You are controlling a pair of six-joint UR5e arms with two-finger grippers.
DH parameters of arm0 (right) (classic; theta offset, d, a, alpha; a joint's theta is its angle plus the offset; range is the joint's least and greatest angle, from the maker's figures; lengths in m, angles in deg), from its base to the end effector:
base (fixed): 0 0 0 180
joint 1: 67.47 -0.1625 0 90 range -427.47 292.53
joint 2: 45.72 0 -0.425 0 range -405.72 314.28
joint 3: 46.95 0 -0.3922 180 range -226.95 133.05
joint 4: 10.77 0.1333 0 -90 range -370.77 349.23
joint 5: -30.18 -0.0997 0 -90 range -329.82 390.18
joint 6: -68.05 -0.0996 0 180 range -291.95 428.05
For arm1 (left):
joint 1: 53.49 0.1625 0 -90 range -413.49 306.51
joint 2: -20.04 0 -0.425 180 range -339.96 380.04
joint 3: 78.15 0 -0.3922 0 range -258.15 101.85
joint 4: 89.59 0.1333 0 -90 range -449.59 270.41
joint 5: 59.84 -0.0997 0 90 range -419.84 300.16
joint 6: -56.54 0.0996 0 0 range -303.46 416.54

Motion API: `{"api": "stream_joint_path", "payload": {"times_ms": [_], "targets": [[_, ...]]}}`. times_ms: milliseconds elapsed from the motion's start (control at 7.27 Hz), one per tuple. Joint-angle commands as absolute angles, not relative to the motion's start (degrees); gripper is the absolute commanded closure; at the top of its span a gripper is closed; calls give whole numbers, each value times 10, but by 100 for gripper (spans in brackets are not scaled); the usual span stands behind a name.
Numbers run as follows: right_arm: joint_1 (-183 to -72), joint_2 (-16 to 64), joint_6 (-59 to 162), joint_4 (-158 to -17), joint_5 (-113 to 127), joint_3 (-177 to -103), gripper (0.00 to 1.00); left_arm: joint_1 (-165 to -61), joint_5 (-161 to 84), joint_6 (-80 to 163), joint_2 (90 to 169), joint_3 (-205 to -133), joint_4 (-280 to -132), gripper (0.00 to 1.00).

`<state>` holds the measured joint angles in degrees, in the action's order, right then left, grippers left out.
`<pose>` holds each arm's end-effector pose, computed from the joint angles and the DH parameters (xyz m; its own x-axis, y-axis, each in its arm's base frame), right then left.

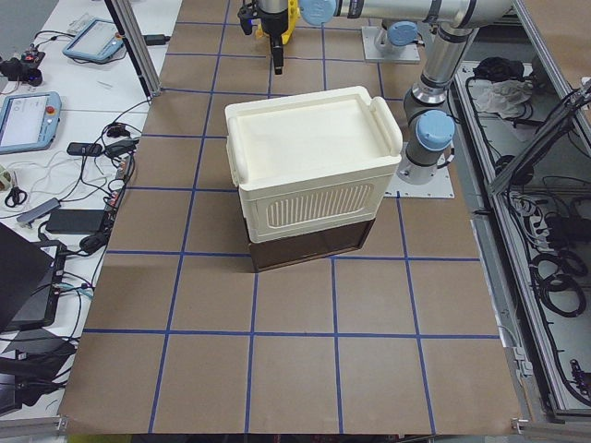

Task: Pull drawer sideways
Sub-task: 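Move the left gripper down to the white handle of the wooden drawer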

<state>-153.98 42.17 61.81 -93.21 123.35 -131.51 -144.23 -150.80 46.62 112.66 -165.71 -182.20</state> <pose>0.0972 -0.5061 0.5035 -0.9844 0.1646 0.0628 0.1687 0.9834 0.0673 -0.1382 -0.5046 0.4815 -0.9870 -0.1585 -0.0249 -0.1595 0.9862 0.0451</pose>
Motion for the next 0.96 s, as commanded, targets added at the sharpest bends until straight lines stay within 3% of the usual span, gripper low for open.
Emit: {"api": "stream_joint_path", "payload": {"times_ms": [0,550,826], "targets": [[-1540,422,618,-932,1233,-1315,0,-1505,-1638,414,1166,-1684,-1794,0],[-1540,422,618,-932,1233,-1315,0,-1557,-1901,316,1290,-1766,-1797,0],[-1540,422,618,-932,1233,-1315,0,-1565,-2071,297,1323,-1788,-1870,0]]}}
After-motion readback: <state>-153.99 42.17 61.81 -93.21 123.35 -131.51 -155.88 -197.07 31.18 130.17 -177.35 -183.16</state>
